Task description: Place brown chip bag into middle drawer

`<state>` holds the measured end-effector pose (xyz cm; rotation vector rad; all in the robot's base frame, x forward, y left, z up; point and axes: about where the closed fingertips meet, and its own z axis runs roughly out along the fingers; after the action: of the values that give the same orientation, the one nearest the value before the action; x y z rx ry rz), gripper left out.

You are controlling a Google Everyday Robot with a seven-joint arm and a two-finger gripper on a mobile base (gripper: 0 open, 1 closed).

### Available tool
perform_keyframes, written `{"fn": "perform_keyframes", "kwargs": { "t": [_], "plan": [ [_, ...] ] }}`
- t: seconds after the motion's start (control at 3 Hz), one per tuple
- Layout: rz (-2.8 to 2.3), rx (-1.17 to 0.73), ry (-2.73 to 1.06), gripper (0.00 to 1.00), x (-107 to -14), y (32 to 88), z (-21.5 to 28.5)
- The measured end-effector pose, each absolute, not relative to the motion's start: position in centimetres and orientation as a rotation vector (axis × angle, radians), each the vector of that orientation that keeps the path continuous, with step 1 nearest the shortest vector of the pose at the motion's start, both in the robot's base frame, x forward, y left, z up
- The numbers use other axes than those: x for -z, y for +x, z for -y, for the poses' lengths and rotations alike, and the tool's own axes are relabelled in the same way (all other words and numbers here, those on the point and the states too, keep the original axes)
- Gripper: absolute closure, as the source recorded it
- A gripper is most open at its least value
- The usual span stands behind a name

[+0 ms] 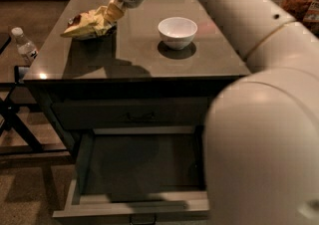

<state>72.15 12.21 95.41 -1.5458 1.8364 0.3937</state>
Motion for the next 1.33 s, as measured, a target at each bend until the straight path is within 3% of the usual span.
{"fn": "perform_keyframes", "kwargs": {
  "t": [0.67,1.33],
  "plan": [
    [-1.856,-0.416,-1.376,1.00,-100.3,61.3,-9.6],
    [-1.912,-0.416,-1.425,1.00,-96.7,59.8,-9.5]
  ]
}}
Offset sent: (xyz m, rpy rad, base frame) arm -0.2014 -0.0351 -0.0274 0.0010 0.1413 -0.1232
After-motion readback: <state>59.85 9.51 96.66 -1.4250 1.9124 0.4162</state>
